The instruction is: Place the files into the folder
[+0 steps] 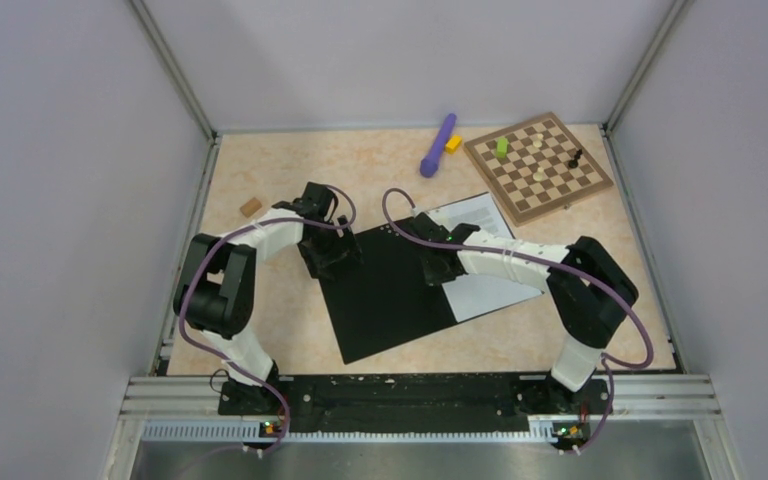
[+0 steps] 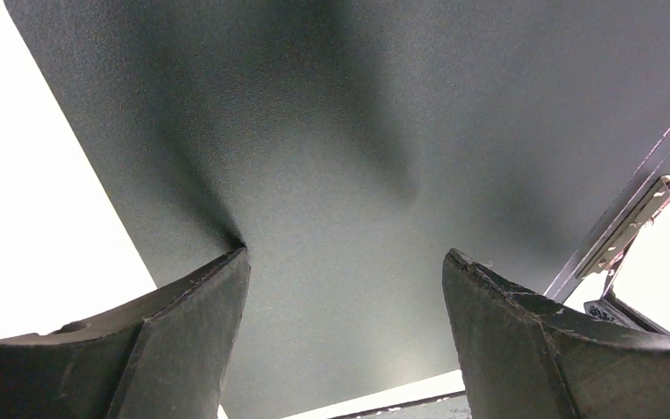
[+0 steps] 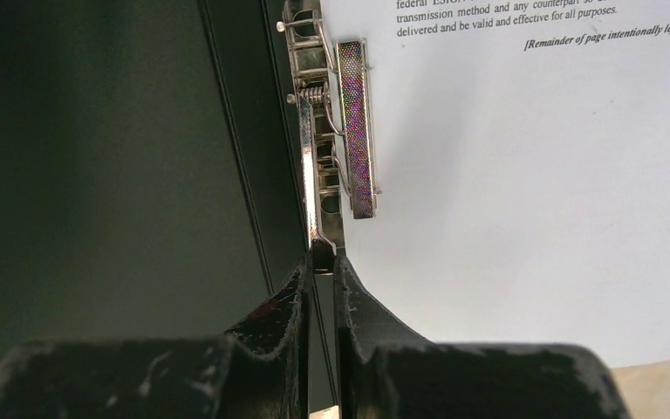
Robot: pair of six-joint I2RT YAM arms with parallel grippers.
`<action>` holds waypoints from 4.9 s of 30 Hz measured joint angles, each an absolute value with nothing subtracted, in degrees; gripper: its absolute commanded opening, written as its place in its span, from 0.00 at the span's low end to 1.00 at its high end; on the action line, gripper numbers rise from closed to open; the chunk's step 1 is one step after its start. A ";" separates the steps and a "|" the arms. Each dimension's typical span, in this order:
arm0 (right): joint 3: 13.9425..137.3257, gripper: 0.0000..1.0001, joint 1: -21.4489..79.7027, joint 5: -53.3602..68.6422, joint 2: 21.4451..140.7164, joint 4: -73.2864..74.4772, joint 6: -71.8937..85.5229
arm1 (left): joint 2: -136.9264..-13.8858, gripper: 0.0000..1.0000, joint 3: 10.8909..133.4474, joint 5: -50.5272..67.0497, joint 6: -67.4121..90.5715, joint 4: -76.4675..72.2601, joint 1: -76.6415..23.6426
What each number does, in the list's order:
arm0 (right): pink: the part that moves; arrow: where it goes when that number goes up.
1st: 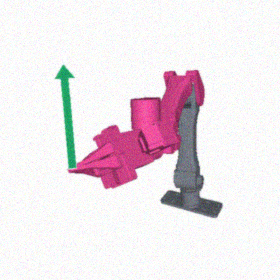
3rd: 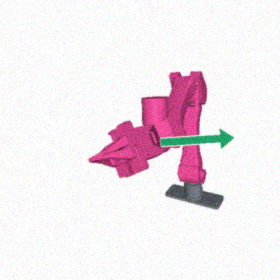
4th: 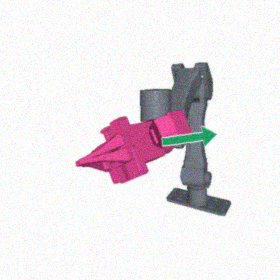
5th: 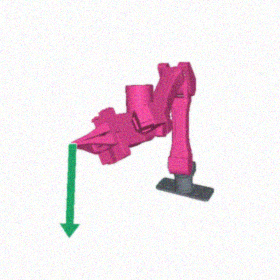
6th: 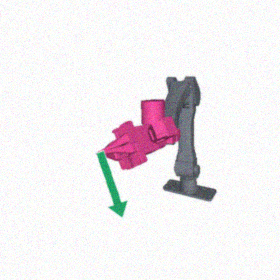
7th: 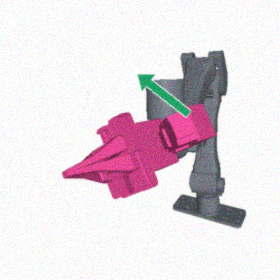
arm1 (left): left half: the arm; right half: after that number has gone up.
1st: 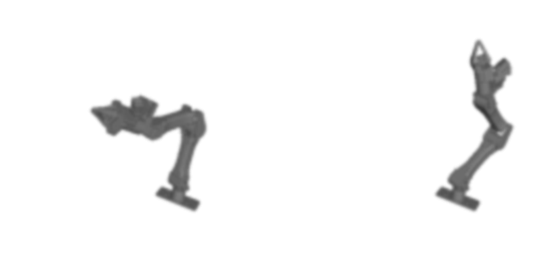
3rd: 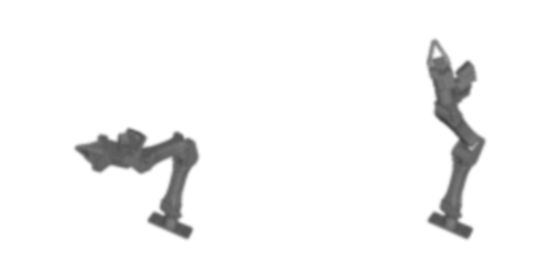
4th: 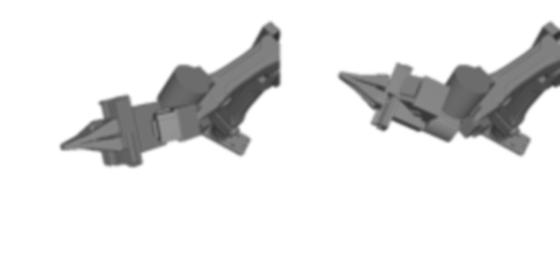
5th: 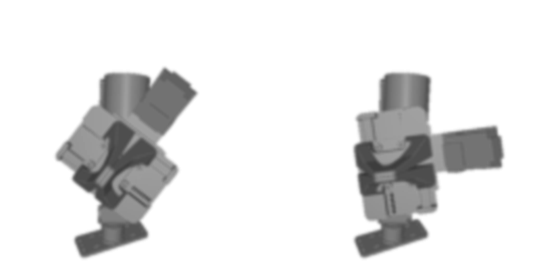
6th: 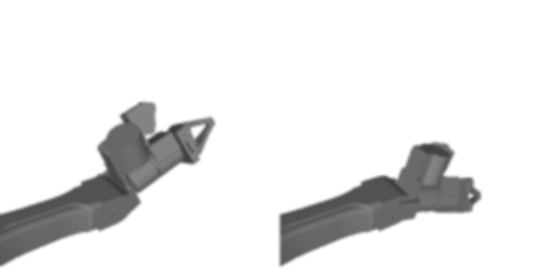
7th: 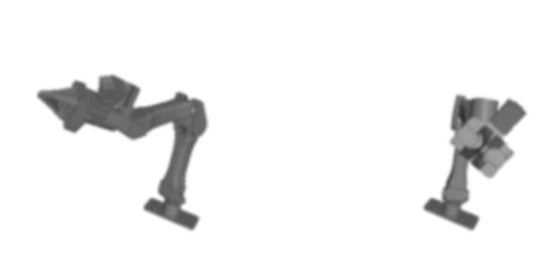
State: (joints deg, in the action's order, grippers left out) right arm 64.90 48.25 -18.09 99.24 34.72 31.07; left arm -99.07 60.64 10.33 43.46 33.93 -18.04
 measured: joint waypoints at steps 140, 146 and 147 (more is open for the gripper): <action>36.97 0.73 7.40 15.68 75.00 22.63 27.55 | -90.83 0.92 55.53 12.40 30.06 41.67 5.98; 34.06 0.72 7.40 16.53 72.99 23.55 27.64 | -90.52 0.90 52.27 11.07 29.98 41.60 5.89; 33.80 0.72 7.40 16.67 72.66 23.59 27.66 | -90.52 0.90 52.01 11.22 30.09 41.39 5.89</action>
State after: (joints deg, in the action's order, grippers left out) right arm 33.80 7.40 16.67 72.66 23.59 27.66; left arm -90.52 52.01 11.22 30.09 41.39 5.89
